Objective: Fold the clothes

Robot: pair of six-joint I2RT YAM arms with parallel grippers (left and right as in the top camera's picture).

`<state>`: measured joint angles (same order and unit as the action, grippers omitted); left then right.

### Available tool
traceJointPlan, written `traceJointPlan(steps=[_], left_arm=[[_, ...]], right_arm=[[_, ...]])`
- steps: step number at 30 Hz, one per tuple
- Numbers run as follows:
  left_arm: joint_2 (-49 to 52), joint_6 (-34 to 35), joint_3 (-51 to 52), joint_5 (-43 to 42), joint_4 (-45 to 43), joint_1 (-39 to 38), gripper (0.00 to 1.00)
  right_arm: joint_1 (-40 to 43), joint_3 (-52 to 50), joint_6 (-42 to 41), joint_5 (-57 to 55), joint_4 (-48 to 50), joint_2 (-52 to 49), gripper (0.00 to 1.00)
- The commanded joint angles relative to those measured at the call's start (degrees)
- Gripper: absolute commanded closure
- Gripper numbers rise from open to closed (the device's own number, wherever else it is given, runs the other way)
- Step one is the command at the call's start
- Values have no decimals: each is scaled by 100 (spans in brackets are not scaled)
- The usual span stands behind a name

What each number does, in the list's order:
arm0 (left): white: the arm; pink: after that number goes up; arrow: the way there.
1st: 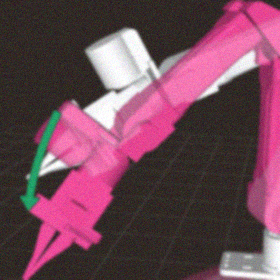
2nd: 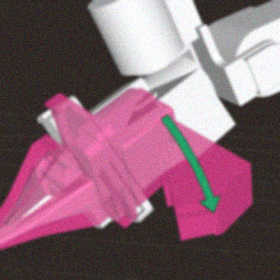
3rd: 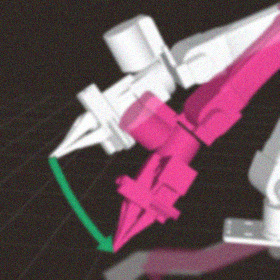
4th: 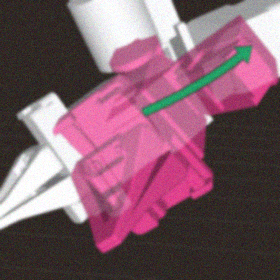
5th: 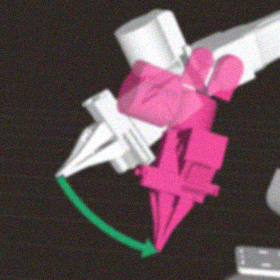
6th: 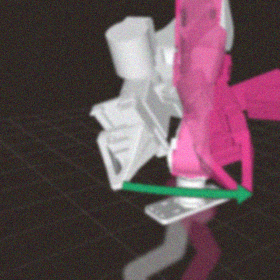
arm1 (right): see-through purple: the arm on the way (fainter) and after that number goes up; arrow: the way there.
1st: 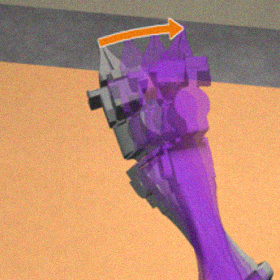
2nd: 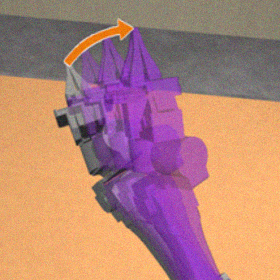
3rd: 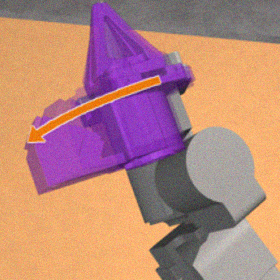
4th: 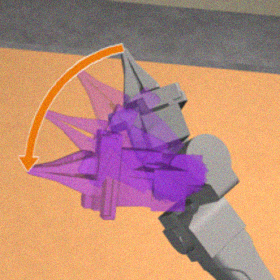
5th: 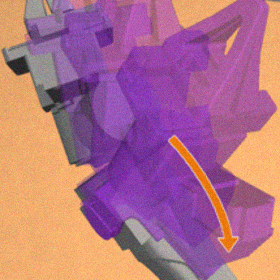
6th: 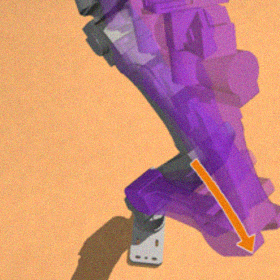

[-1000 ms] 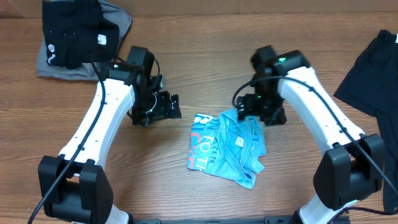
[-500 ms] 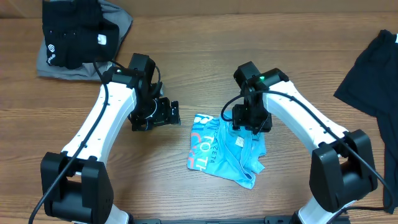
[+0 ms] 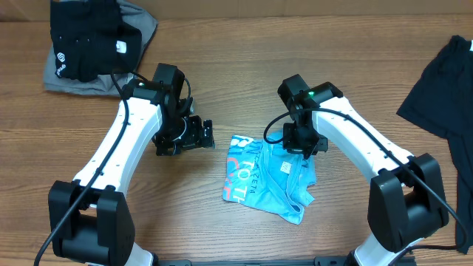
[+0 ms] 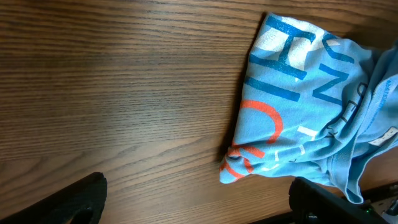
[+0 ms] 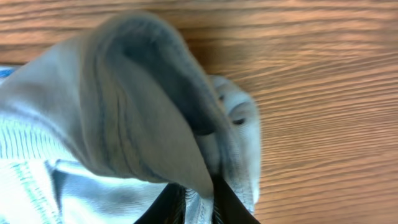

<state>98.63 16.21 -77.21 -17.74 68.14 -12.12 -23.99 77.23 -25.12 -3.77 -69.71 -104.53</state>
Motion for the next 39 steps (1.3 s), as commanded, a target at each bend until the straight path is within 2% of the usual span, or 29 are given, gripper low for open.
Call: traceJointPlan(steps=[1,7,9,16,17,19,22,23,28,32,33,34,35,36,37,39], left_arm=[[37,52,24,35,4,-7,4],[37,50,24,37,4,-4,3],[37,52,24,35,4,-7,2],[37,52,24,35,7,-7,1],[37,50,24,35,7,-7,1],[37,52,24,35,22,-7,1],[37,50,24,37,61,-7,1],[37,50,24,37,63,-7,0],[37,50,24,35,61,-22,0],[37,52,24,37,59,-33,0],[37,52,24,37,52,-33,0],[37,52,24,35,37,-33,0],[37,52,24,35,31,-33,0],[37,52,24,35,22,-33,0],[37,52,24,35,22,-33,0],[37,52,24,35,24,-33,0]], right_arm=[[46,-15,-44,-551,-20,-2,82],[262,-15,-44,-870,-111,-2,82],[372,-15,-46,-887,-120,-2,77],[822,-17,-96,-885,-72,-2,75],[887,-17,-129,-887,-50,-7,70],[1029,-17,-321,-909,-42,-7,68],[1222,28,-658,-726,-153,-4,88],[1274,79,-667,-590,-212,-2,92],[1325,498,-636,157,-509,79,91],[1268,774,-168,1191,-518,140,78],[1244,776,-22,1462,-450,140,62],[1224,776,55,1639,-400,140,39],[1202,769,52,1646,-376,138,21],[1165,743,52,1593,-321,138,10],[1141,721,50,1534,-282,138,5],[1088,634,50,1497,-151,133,3]])
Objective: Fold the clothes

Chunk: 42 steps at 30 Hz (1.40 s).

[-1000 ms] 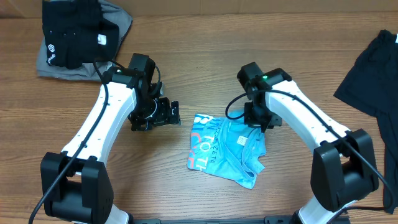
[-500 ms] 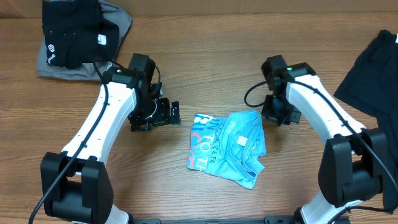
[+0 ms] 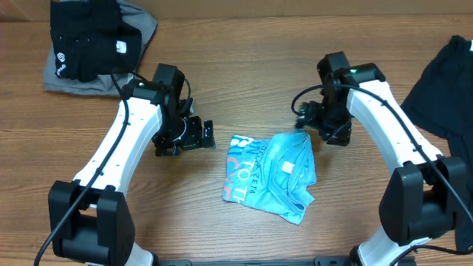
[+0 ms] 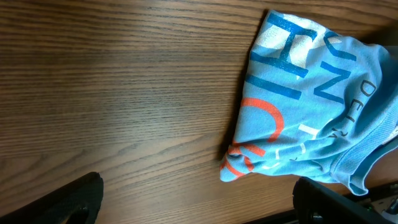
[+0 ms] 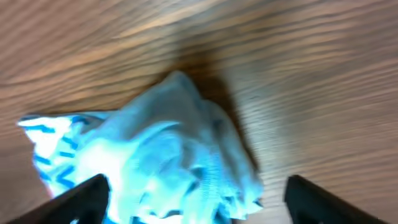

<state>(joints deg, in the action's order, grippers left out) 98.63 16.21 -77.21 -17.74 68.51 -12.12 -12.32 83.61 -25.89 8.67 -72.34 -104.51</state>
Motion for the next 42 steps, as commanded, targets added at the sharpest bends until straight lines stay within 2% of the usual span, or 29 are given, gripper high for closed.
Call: traceJointPlan(steps=[1,5,7,9,11,16,19,27,29,31,35,42], left_arm=[[37,52,24,35,-13,-33,0],[37,52,24,35,-15,-33,0],[37,52,24,35,-11,-33,0],[37,52,24,35,2,-33,0],[37,52,24,35,11,-33,0],[37,52,24,35,20,-33,0],[37,52,24,35,24,-33,0],[37,52,24,35,24,-33,0],[37,52,24,35,15,-33,0],[37,52,24,35,2,-33,0],[37,52,24,35,28,-33,0],[37,52,24,35,22,-35,0]], right_arm=[[-98,-76,122,256,203,131,3],[-175,-503,15,267,710,125,3],[-184,-743,-68,280,938,120,9],[-181,-914,-138,275,1088,120,22],[-173,-1010,-155,223,1187,120,43],[-33,-1027,-245,-264,1207,120,79],[98,-1027,-238,-310,1213,120,89],[645,-1029,-68,-570,1200,120,87],[702,-1043,-68,-654,1193,120,73],[732,-1069,-68,-669,1178,120,34],[732,-1080,-358,-1178,994,120,33],[935,-654,-654,-1235,-125,188,43]])
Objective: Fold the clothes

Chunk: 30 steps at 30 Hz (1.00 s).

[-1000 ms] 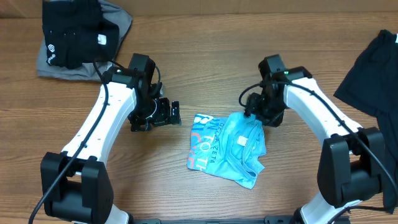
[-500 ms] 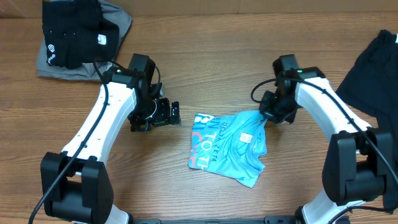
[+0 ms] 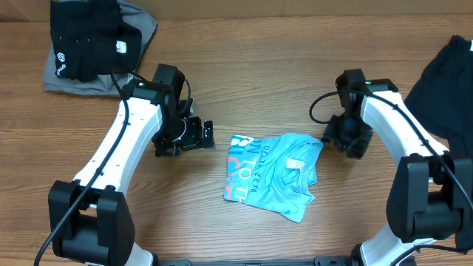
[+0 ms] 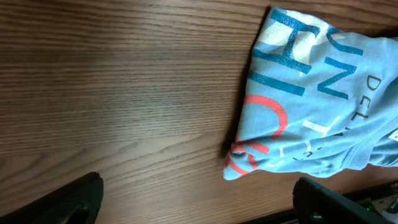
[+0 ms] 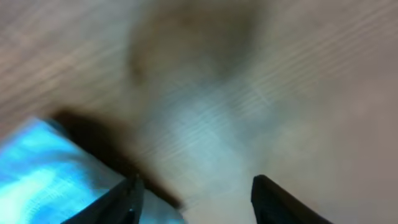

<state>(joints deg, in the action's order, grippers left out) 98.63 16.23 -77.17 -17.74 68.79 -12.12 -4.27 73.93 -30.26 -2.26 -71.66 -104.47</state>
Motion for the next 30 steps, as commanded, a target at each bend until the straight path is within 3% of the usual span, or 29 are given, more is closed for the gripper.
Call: traceJointPlan(steps=[1,8,10,13,19,26,30], left_arm=[[37,50,20,35,-7,-35,0],[37,50,20,35,-26,-35,0],[37,50,20,35,-44,-37,0],[37,50,20,35,-68,-39,0],[37,50,20,35,-72,-39,0],[37,50,20,35,-96,-39,0],[37,50,20,35,-111,-39,0]], right_arm=[[149,413,-214,-63,-374,240,43],[-44,575,914,1331,-870,981,36],[-197,553,1305,1593,-927,1069,28],[-431,358,1360,1589,-909,1069,20],[-811,-586,1062,1624,-400,1069,20],[-1062,-1611,1008,2205,439,1067,36],[-1062,-1738,903,2098,450,1067,58]])
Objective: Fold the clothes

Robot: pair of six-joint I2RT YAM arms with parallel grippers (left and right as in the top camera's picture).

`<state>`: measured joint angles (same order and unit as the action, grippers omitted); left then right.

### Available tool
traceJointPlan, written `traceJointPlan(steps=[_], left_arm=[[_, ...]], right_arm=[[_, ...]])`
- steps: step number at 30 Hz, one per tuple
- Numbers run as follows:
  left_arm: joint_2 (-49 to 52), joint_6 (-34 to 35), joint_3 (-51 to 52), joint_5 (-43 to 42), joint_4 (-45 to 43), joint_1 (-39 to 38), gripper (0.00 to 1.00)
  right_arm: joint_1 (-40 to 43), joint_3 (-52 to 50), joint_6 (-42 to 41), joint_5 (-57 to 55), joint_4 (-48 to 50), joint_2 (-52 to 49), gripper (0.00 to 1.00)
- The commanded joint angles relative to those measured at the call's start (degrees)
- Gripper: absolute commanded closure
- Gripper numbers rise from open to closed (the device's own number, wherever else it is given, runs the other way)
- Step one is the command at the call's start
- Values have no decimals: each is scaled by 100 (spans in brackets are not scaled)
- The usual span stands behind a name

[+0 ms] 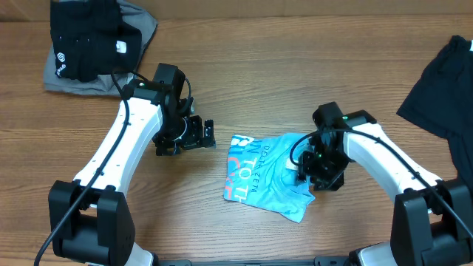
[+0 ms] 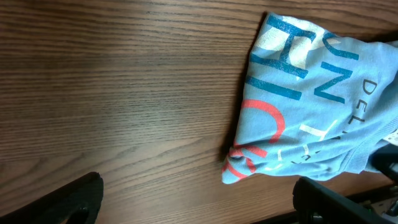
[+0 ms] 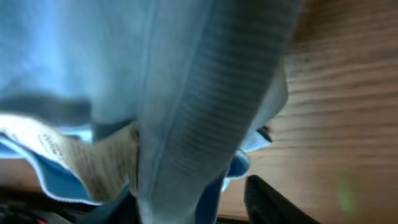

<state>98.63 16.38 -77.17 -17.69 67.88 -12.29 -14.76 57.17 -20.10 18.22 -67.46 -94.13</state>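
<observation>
A light blue T-shirt [image 1: 262, 174] with blue and orange lettering lies partly folded on the wooden table [image 1: 244, 66]. My right gripper [image 1: 311, 168] is down on its right edge by the neck label. In the right wrist view the ribbed collar [image 3: 205, 93] and white label [image 3: 81, 162] fill the frame. The right gripper [image 3: 186, 205] is open with that fabric between its spread fingers [image 3: 267, 199]. My left gripper [image 1: 209, 134] rests open on the wood left of the shirt. The left wrist view shows the printed fold [image 2: 292, 99] past the open left gripper [image 2: 196, 199].
A black garment [image 1: 85, 33] lies on a grey one [image 1: 144, 26] at the back left corner. Another black garment [image 1: 443, 89] hangs in at the right edge. Bare wood lies between these and the shirt.
My right gripper was over bare wood just right of the shirt. Now it is lower and further left, on the shirt's right edge with the collar between its open fingers. The left arm is unchanged.
My right gripper was shut on a raised fold over the shirt's upper middle. Then it was open at the shirt's upper right, the fold laid down. Then it was off to the right, and now it straddles the collar. The left gripper stayed open throughout.
</observation>
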Motion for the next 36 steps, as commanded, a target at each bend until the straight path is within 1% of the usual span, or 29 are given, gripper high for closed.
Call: traceJointPlan(steps=[1,4,6,9,10,14,15,16,18,19,20,26,31,33,36], left_arm=[[37,35,20,31,-20,-22,0],[37,35,20,28,-11,-22,0],[37,37,20,28,-2,-22,0],[37,35,20,31,4,-22,0],[37,35,20,31,2,-22,0],[37,35,20,31,4,-35,0],[37,35,20,31,4,-44,0],[37,35,20,31,0,-50,0],[37,35,20,31,0,-52,0],[37,35,20,31,-2,-52,0],[37,35,20,28,-7,-52,0],[37,37,20,28,-24,-52,0],[37,35,20,28,-11,-52,0],[37,35,20,28,2,-52,0],[37,35,20,28,0,-52,0]], right_arm=[[-11,-61,-116,-4,24,33,61],[22,-59,-348,-457,-50,33,70],[70,-59,-520,-748,-136,33,79],[179,-59,-546,-962,-203,33,94],[216,-59,-549,-968,-208,33,96],[470,-59,-592,-1019,-278,33,95],[529,-59,-713,-1113,-339,33,89],[577,-59,-826,-1217,-402,33,75],[638,-57,-870,-1320,-503,33,39],[654,-52,-879,-1322,-533,33,14],[660,-37,-944,-1327,-584,33,0],[660,328,-1259,-1554,-1084,33,0],[658,898,-1241,-1554,-1606,46,0],[658,964,-844,-1314,-1687,79,0],[658,850,-2,-487,-1617,85,0]])
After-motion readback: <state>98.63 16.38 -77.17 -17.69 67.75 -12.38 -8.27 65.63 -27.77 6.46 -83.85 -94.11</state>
